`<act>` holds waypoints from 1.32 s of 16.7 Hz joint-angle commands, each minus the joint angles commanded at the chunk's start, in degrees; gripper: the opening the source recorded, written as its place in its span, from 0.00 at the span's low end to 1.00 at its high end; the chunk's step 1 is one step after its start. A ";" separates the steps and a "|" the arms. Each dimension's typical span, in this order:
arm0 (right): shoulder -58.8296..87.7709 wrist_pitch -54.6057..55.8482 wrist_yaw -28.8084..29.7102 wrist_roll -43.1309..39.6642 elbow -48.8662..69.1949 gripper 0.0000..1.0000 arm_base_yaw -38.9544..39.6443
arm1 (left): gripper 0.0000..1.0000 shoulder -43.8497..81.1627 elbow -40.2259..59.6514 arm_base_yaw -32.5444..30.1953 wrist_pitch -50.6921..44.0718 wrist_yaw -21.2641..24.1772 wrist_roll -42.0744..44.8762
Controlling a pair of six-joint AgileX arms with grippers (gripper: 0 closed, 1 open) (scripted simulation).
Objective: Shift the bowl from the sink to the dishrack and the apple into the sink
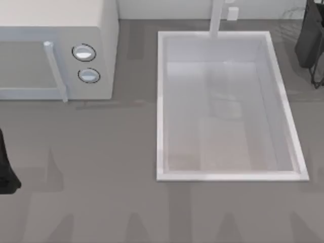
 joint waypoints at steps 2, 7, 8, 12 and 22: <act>0.00 0.00 0.00 0.00 0.00 1.00 0.00 | 1.00 0.00 0.00 0.00 0.00 0.00 0.00; 0.02 0.00 0.00 0.00 0.01 1.00 -0.01 | 1.00 0.00 0.00 0.00 0.00 0.00 0.00; 0.04 -0.02 0.00 -0.01 0.04 1.00 -0.01 | 1.00 0.00 0.00 0.00 0.00 0.00 0.00; 6.12 -4.75 -0.07 -1.22 5.80 1.00 -1.35 | 1.00 0.00 0.00 0.00 0.00 0.00 0.00; 56.85 -35.83 0.24 -9.55 41.53 1.00 -9.89 | 1.00 0.00 0.00 0.00 0.00 0.00 0.00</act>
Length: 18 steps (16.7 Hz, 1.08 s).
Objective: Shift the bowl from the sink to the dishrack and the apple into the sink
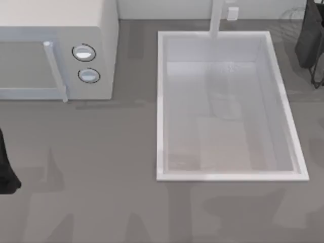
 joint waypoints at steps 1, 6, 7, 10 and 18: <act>5.97 -3.41 0.08 -0.92 3.81 1.00 -0.92 | 1.00 0.00 0.00 0.00 0.00 0.00 0.00; 30.86 -17.94 0.15 -4.79 20.82 1.00 -4.96 | 1.00 0.00 0.00 0.00 0.00 0.00 0.00; 34.41 -20.14 0.10 -5.37 23.56 1.00 -5.59 | 1.00 0.00 0.00 0.00 0.00 0.00 0.00; 41.79 -24.95 -0.12 -6.64 29.74 1.00 -6.99 | 1.00 0.00 0.00 0.00 0.00 0.00 0.00; 44.14 -26.36 -0.20 -7.05 31.76 1.00 -7.20 | 1.00 0.00 0.00 0.00 0.00 0.00 0.00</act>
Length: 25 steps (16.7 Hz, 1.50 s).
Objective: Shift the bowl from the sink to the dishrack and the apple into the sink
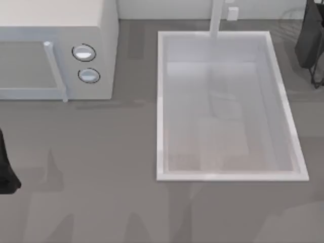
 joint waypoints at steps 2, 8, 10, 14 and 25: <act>1.03 2.05 -0.02 0.00 -1.36 1.00 0.02 | 1.00 0.00 0.00 0.00 0.00 0.00 0.00; 7.66 18.36 0.03 0.22 -9.91 1.00 -0.12 | 1.00 0.00 0.00 0.00 0.00 0.00 0.00; 9.58 22.15 0.03 0.24 -12.26 1.00 -0.13 | 1.00 0.00 0.00 0.00 0.00 0.00 0.00; 10.33 23.50 0.01 0.27 -13.28 1.00 -0.15 | 1.00 0.00 0.00 0.00 0.00 0.00 0.00; 10.33 23.50 0.01 0.27 -13.28 0.25 -0.15 | 1.00 0.00 0.00 0.00 0.00 0.00 0.00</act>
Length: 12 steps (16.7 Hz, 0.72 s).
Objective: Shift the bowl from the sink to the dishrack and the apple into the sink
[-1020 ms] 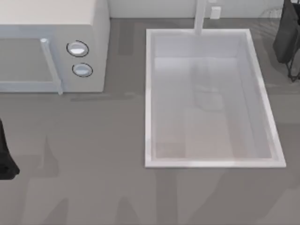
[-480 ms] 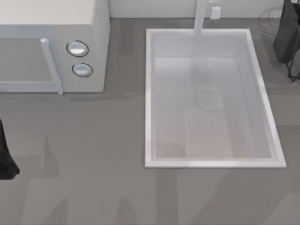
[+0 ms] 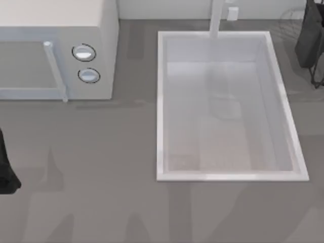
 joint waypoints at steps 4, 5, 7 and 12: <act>0.00 0.00 0.00 0.00 0.00 0.00 0.00 | 1.00 0.00 0.00 0.00 0.00 0.00 0.00; 0.00 0.00 0.00 0.00 0.00 0.00 0.00 | 1.00 0.00 0.00 0.00 0.00 0.00 0.00; 0.00 0.00 0.00 0.00 0.00 0.00 0.00 | 1.00 0.00 0.00 0.00 0.00 0.00 0.00; -5.29 -4.20 -2.29 0.97 1.50 0.00 -0.03 | 1.00 0.00 0.00 0.00 0.00 0.00 0.00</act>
